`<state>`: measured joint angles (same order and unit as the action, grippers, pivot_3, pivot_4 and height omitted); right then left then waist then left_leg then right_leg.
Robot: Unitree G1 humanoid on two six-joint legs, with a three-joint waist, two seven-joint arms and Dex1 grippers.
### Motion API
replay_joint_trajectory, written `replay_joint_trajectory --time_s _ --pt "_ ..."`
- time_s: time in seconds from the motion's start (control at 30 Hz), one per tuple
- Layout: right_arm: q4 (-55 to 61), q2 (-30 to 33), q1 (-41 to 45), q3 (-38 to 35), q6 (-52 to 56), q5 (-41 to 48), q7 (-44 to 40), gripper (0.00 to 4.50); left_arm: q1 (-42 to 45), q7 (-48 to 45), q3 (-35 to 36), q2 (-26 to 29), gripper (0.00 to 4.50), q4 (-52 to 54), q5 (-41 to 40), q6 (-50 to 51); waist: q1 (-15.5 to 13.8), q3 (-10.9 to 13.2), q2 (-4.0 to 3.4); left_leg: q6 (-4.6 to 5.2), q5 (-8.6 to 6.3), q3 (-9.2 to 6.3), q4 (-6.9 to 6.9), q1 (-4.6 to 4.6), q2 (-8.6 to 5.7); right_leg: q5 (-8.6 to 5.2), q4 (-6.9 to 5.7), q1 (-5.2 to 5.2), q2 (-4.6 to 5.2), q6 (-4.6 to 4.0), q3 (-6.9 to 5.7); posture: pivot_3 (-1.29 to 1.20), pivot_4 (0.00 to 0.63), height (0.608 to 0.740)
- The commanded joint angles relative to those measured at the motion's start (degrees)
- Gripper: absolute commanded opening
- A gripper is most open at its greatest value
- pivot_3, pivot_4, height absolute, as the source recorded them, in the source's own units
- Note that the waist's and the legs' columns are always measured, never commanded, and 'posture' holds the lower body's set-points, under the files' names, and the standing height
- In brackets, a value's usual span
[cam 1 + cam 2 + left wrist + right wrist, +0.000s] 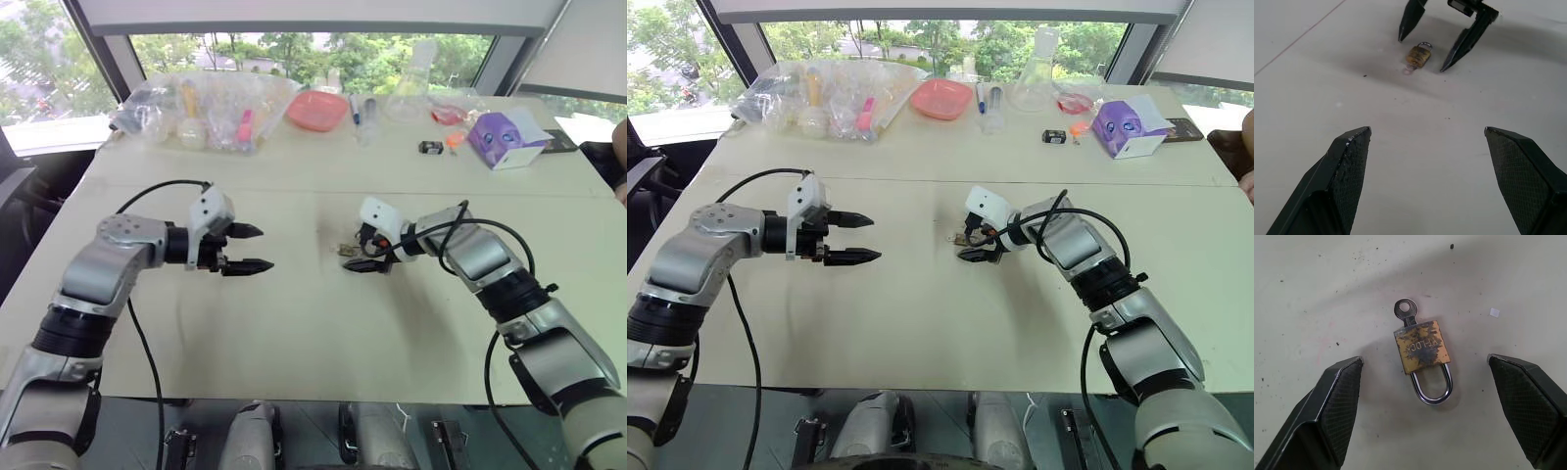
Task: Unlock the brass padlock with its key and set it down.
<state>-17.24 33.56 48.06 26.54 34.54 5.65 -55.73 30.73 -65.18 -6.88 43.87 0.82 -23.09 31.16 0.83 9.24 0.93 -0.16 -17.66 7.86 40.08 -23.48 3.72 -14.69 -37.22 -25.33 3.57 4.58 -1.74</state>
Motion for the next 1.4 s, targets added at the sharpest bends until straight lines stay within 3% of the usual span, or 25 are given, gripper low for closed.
replay_joint_trajectory --time_s 0.03,0.13,0.23,0.27,0.4,0.5,0.63,0.87,0.97,1.03,1.37,1.4 --pt "-1.97 -1.59 0.85 0.34 -2.12 -2.29 -1.15 3.67 -0.3 1.22 2.45 -0.2 3.86 2.24 -0.65 0.27 0.05 0.0 0.0 -0.01 0.01 0.0 0.0 0.0 0.0 0.0 -0.01 0.0 0.0 0.0 0.0 0.0 0.15 0.733" --pt "-3.39 -2.74 1.0 -0.02 -3.63 -3.44 -1.48 2.4 -0.48 1.65 2.55 -0.59 3.86 1.97 -0.53 0.13 0.15 -0.01 -0.01 -0.03 0.02 0.0 0.0 0.06 0.01 0.0 -0.06 0.03 -0.01 0.0 0.01 0.0 0.15 0.733" --pt "-4.28 -3.47 1.08 -0.68 -5.42 -4.37 -1.54 0.74 -0.3 1.72 2.34 -1.04 3.86 0.87 -0.12 -0.31 0.14 -0.02 -0.01 -0.07 0.04 0.01 0.01 0.1 0.01 0.0 -0.09 0.05 0.0 0.0 0.01 0.0 0.15 0.733" --pt "-4.42 -3.58 1.01 -0.91 -6.23 -4.74 -1.45 0.66 -0.16 1.7 2.26 -1.3 3.86 0.33 -0.03 -0.44 0.14 -0.02 -0.01 -0.07 0.04 0.01 0.01 0.1 0.01 0.0 -0.1 0.05 0.0 0.0 0.01 0.0 0.15 0.733" --pt "-1.18 -1.94 -0.4 -1.82 -11.92 -7.64 0.27 0.66 1.26 1.76 3.6 -4.02 3.86 -3.47 -1.54 -0.33 0.07 -0.02 -0.02 -0.08 0.05 0.01 0.01 0.1 0.01 0.0 -0.1 0.05 0.0 0.0 0.0 0.0 0.15 0.733" --pt "10.93 1.19 -3.49 -5.67 -19.98 -9.09 3.33 0.66 5.93 1.98 7.89 -9.79 3.86 -10.05 -7.71 3.38 -0.65 0.0 -0.02 -0.09 0.05 -0.01 0.05 0.02 -0.01 0.0 -0.1 0.01 0.02 0.0 -0.02 0.0 0.15 0.733" --pt "20.41 1.05 -5.68 -9.33 -16.71 -8.68 6.21 0.66 12.04 3.34 11.44 -15.78 3.86 -17.16 -11.27 5.66 -0.35 0.0 0.0 -0.09 0.05 -0.02 0.07 -0.06 -0.03 0.01 -0.03 0.0 0.04 0.02 -0.03 0.0 0.15 0.733" --pt "27.21 0.33 -6.59 -10.01 -14.1 -11.1 9.14 0.66 17.7 0.11 8.75 -20.88 3.86 -25.47 -9.07 3.81 0.13 0.0 -0.01 -0.13 0.08 -0.02 0.03 0.02 -0.02 0.01 -0.04 0.03 -0.02 0.02 -0.05 0.0 0.15 0.733" --pt "28.75 0.05 -6.75 -10.29 -12.71 -11.62 10.0 0.66 20.2 -0.87 9.34 -22.88 2.95 -28.75 -9.8 3.93 -0.05 0.0 -0.01 -0.19 0.11 -0.04 0.03 0.01 -0.02 0.01 -0.07 0.02 -0.03 0.01 -0.06 0.0 0.15 0.733" --pt "29.62 -0.03 -6.88 -10.46 -11.87 -11.81 10.34 0.66 20.69 -1.65 8.22 -23.29 1.96 -30.09 -8.25 2.71 -0.06 0.0 -0.01 -0.19 0.11 -0.04 0.03 0.01 -0.03 0.01 -0.05 0.03 -0.02 0.02 -0.05 0.0 0.15 0.733" --pt "32.39 0.15 -7.4 -10.48 -9.64 -12.29 10.85 0.66 22.13 -3.43 8.02 -24.72 1.96 -33.91 -6.06 0.19 -0.07 0.0 -0.01 -0.18 0.11 -0.05 0.02 0.01 -0.03 0.01 -0.05 0.03 -0.02 0.01 -0.05 0.0 0.15 0.733" --pt "32.45 0.11 -7.38 -10.48 -9.53 -12.33 10.87 0.66 22.59 -3.21 9.11 -25.1 1.55 -34.27 -6.89 0.61 -0.09 0.0 -0.01 -0.18 0.11 -0.05 0.02 0.01 -0.03 0.01 -0.05 0.03 -0.02 0.01 -0.06 0.0 0.15 0.733"
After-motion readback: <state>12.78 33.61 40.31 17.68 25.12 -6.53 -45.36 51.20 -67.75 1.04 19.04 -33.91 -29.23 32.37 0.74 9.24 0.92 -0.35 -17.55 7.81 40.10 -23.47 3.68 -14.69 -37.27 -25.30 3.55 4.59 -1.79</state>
